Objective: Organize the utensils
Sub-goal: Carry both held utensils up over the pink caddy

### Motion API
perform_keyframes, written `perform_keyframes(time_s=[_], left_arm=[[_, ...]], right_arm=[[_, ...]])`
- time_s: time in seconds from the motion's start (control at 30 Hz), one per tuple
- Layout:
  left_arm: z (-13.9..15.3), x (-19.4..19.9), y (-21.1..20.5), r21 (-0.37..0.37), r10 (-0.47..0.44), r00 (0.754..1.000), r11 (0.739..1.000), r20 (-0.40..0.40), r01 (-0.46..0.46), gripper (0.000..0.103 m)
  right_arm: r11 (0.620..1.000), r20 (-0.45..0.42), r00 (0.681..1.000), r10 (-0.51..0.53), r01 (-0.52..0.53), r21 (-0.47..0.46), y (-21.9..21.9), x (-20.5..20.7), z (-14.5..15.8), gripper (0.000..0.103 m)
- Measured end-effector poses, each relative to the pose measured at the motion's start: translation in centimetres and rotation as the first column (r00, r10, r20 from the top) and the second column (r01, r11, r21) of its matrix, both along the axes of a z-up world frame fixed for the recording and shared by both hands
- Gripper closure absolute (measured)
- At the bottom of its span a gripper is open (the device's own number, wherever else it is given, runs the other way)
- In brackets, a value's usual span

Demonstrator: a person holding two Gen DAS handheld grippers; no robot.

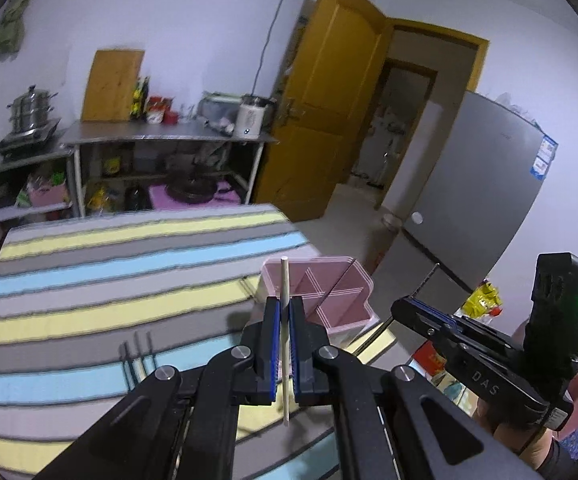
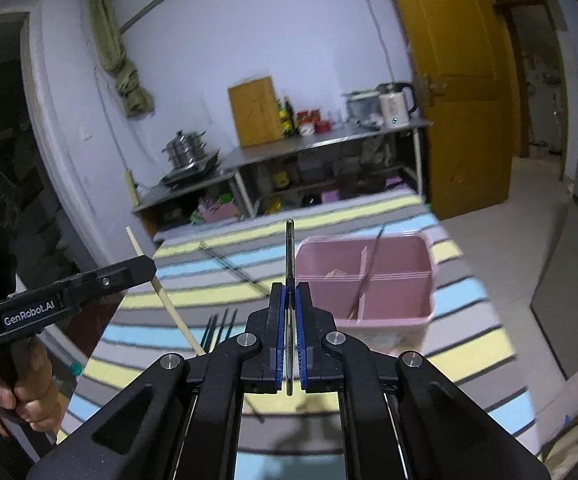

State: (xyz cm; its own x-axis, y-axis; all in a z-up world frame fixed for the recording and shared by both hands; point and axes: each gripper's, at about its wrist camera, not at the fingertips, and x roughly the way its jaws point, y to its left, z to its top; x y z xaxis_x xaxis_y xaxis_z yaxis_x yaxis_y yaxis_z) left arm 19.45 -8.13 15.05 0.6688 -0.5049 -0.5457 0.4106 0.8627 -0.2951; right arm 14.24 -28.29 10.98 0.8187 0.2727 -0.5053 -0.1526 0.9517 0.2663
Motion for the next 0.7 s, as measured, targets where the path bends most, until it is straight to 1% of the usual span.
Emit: perform_keyframes(time_s=[0.17, 0.27, 0.37, 0.53, 0.7], left_arm=[[2.4, 1.9, -1.6, -0.023, -0.004, 0.999, 1.000, 0.047, 0.005, 0.099], [3.3, 3.2, -2.4, -0.029, 0.002, 0.998, 1.000, 0.068, 0.000, 0.099], [3.7, 4.5, -2.9, -0.034, 0.012, 0.997, 0.999, 0.081, -0.009, 0.099], [3.1, 6.6, -4.0, -0.023, 0.022, 0.995, 1.000, 0.095, -0.019, 0.099], [1.0, 8.2, -4.7, -0.011, 0.025, 0.996, 1.000, 0.082, -0.024, 0.099]], right_arm=[[0.999, 0.056, 0.997, -0.054, 0.053, 0.010, -2.0, 0.9, 2.3, 0.098], [0.996, 0.083, 0.993, -0.083, 0.081, 0.023, -3.1, 1.7, 3.4, 0.098], [0.995, 0.098, 0.990, -0.097, 0.095, 0.030, -3.4, 2.3, 3.9, 0.098], [0.995, 0.098, 0.990, -0.100, 0.098, 0.022, -3.4, 3.9, 3.3, 0.098], [0.995, 0.069, 0.993, -0.097, 0.096, 0.019, -3.3, 5.2, 1.6, 0.098]])
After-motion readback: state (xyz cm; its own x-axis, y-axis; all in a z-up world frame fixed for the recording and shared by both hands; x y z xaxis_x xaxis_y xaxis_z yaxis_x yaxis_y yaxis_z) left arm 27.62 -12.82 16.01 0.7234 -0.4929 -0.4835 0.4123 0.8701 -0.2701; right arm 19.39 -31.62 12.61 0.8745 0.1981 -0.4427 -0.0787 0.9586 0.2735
